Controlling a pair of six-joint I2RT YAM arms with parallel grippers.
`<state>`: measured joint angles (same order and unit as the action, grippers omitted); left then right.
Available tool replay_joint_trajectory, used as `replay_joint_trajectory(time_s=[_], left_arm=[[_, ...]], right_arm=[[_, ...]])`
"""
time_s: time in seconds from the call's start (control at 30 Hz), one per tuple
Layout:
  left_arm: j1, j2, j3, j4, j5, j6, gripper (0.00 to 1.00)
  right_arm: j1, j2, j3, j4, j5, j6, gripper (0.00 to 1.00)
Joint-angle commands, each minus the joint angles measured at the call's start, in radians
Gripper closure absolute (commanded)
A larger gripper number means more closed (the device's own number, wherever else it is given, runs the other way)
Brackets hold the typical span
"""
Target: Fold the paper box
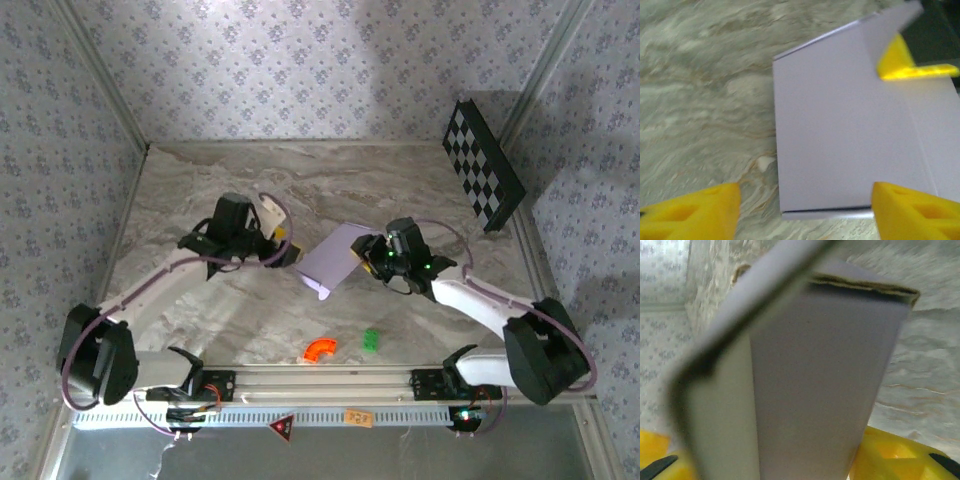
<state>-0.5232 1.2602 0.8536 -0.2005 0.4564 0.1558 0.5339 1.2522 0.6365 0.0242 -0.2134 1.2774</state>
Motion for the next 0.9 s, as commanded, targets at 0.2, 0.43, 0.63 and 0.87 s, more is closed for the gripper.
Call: replay_joint_trajectory(time_s=[0.2, 0.43, 0.63, 0.87], left_arm=[[-0.184, -0.140, -0.221, 0.403, 0.074, 0.284, 0.07], [-0.345, -0.058, -0.239, 0.560, -0.115, 0.260, 0.07], [-0.400, 0.042, -0.212, 0.597, -0.131, 0.246, 0.07], [-0.425, 0.137, -0.203, 0.670, -0.232, 0.238, 0.10]], right_arm=[[-0.008, -0.148, 0.055, -0.296, 0.208, 0.211, 0.52], [-0.002, -0.156, 0.075, -0.316, 0.227, 0.282, 0.52], [0.001, -0.148, 0.104, -0.336, 0.241, 0.285, 0.52], [0.004, -0.140, 0.111, -0.337, 0.244, 0.288, 0.52]])
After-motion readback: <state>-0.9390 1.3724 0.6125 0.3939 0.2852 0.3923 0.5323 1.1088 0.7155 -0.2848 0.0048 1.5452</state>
